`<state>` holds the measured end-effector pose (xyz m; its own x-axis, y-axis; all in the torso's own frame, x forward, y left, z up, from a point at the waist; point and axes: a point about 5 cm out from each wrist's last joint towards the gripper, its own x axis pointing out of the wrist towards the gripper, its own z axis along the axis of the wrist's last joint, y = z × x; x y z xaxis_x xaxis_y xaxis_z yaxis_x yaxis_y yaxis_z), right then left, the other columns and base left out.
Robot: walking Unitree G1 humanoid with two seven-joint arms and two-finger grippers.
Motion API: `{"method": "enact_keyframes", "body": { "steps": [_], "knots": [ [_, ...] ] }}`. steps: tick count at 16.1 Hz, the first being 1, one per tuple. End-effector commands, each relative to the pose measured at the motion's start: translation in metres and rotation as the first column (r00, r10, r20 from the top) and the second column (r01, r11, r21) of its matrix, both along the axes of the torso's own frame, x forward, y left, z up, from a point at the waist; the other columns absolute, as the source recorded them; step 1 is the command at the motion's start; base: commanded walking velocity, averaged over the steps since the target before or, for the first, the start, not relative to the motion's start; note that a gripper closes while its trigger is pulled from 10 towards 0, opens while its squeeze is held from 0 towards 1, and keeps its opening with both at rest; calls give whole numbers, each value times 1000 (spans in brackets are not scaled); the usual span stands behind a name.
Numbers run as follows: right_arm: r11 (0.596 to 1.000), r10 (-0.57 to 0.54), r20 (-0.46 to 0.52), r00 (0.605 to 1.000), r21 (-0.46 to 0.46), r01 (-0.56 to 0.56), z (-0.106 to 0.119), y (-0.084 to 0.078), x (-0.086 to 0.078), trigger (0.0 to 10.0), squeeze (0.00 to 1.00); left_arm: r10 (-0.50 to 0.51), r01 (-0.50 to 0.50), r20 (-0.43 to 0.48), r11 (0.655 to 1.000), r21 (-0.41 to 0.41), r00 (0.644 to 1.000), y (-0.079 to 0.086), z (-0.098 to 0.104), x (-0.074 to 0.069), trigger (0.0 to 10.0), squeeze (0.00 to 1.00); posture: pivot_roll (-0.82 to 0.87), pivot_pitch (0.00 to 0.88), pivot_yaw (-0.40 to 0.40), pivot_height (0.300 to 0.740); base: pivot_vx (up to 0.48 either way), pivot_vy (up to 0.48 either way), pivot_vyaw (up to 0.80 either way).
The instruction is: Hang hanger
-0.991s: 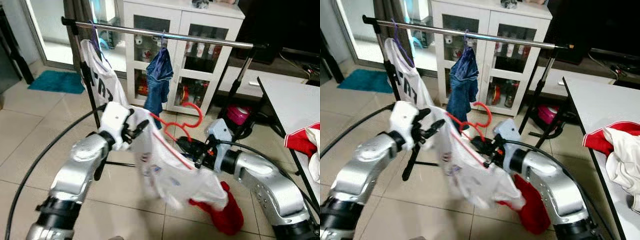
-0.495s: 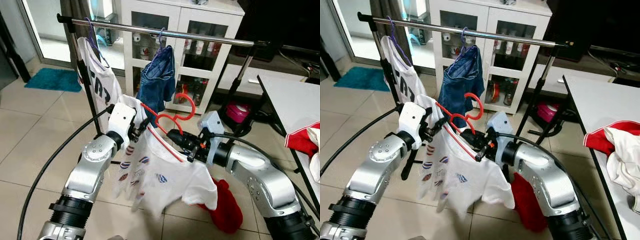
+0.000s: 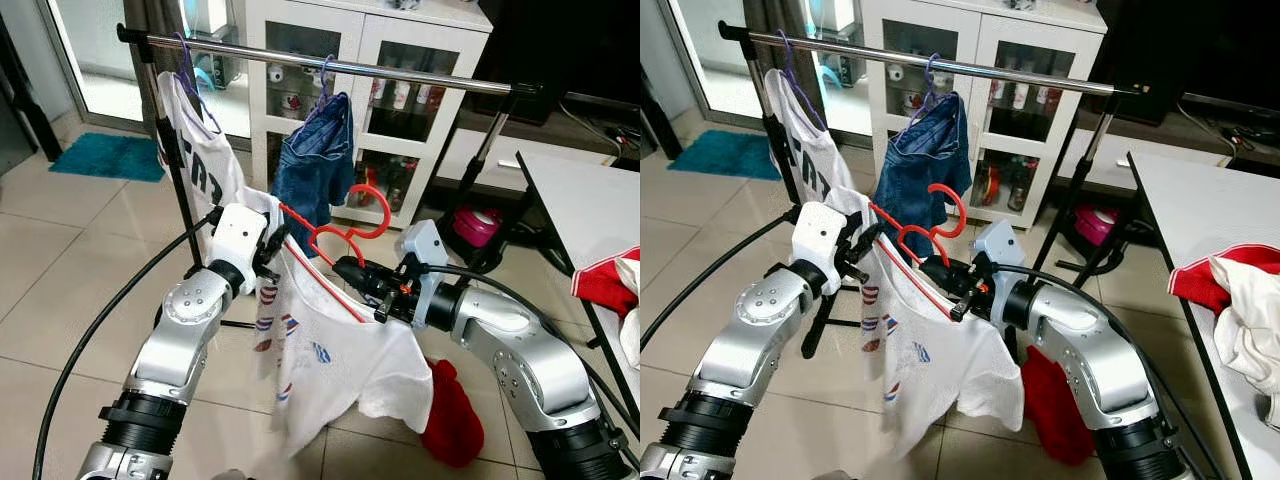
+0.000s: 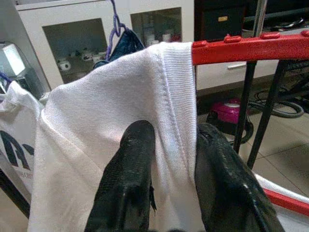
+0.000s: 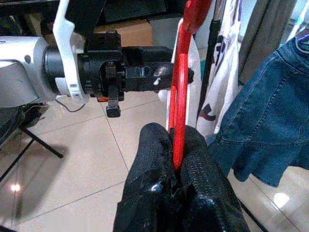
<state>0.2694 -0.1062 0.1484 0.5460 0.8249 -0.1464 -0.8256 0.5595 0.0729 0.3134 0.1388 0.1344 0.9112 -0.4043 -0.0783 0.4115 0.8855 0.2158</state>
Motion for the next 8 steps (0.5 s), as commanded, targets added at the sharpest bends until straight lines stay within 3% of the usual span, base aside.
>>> {"method": "enact_keyframes", "body": {
  "steps": [1,8],
  "knots": [
    [1000,9,31,999,11,-9,6,-1,3,10000,0,1,-1,19,1000,-3,1000,-3,5,4,0,0,-87,0,-93,740,0,0,0],
    [1000,-11,24,1000,16,11,4,-4,5,10000,0,2,-1,28,1000,-15,1000,-1,7,4,0,0,-84,0,-92,740,0,0,0]
  ]
}}
